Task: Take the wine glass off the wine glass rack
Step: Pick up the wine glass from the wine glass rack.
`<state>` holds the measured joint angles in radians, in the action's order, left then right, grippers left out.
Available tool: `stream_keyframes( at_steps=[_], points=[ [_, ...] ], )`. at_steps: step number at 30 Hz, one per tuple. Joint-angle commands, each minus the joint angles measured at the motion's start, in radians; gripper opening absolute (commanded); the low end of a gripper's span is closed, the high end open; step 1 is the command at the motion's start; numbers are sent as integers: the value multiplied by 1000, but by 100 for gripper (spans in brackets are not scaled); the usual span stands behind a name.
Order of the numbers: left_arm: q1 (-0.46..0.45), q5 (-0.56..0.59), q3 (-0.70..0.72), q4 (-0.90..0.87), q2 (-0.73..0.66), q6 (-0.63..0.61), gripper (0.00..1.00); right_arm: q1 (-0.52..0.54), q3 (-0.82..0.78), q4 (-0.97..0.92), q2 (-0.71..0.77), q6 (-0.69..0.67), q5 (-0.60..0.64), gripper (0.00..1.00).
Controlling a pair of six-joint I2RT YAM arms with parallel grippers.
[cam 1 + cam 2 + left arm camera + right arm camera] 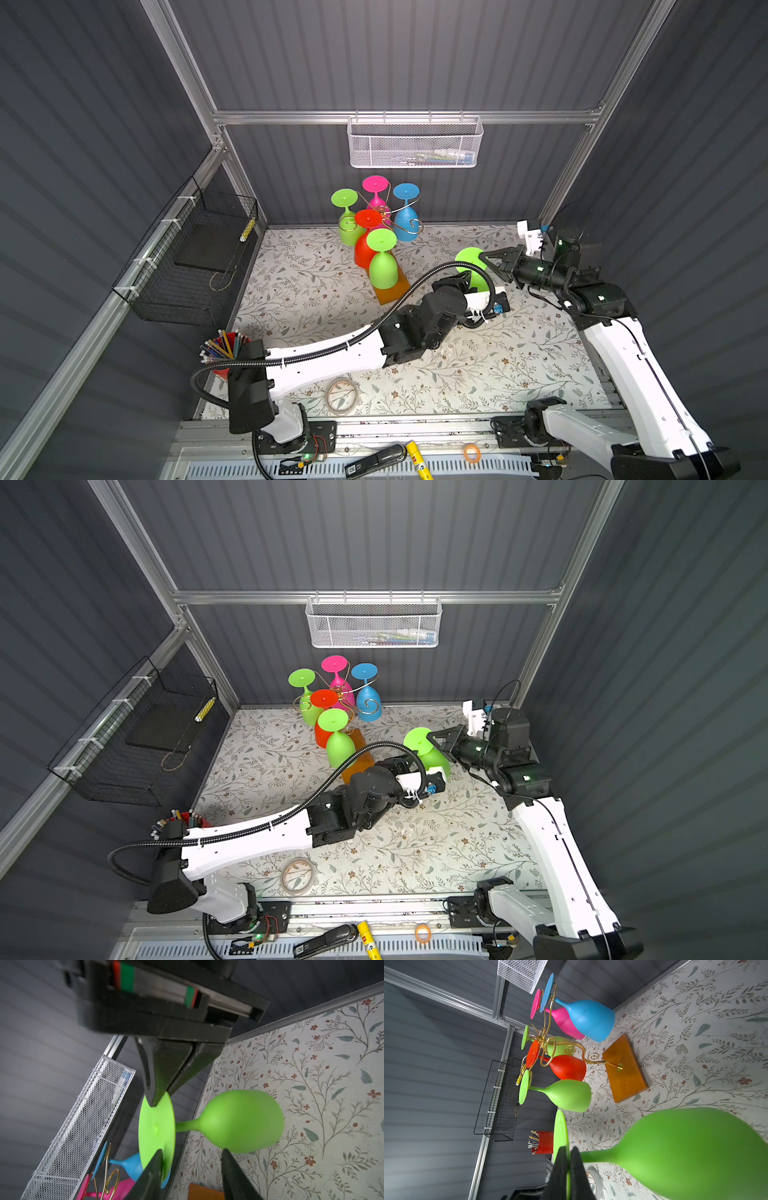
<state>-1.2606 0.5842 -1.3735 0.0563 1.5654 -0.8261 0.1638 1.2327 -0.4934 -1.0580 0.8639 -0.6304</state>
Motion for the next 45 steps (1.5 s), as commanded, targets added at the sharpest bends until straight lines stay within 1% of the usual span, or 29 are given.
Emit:
stream_keyframes(
  at_steps=[1, 2, 9, 11, 14, 24, 26, 30, 39, 45],
  points=[
    [18, 1, -32, 22, 25, -78, 41, -16, -5, 74, 1, 53, -65, 0],
    [23, -5, -66, 24, 27, -84, 40, -20, -5, 73, 1, 55, -67, 0],
    [38, -22, -107, 34, 46, -118, 30, -42, -18, 78, 0, 61, -72, 0],
    [40, -28, -115, 29, 53, -115, 25, -47, -21, 82, 1, 63, -73, 0],
    [42, -31, -118, 27, 54, -114, 20, -56, -27, 86, -1, 66, -70, 0],
    [46, -28, -123, 23, 64, -119, 10, -66, -31, 99, -7, 90, -68, 0],
    [52, -29, -122, 33, 64, -118, 6, -65, -33, 99, -5, 93, -69, 0],
    [59, -14, -121, 63, 71, -122, 0, -65, -40, 130, 2, 96, -61, 8],
    [72, -19, -119, 70, 63, -96, 0, -66, -47, 142, 10, 109, -57, 16],
    [87, -37, -117, 50, 44, -47, 0, -66, -44, 141, 19, 107, -49, 30]
  ],
)
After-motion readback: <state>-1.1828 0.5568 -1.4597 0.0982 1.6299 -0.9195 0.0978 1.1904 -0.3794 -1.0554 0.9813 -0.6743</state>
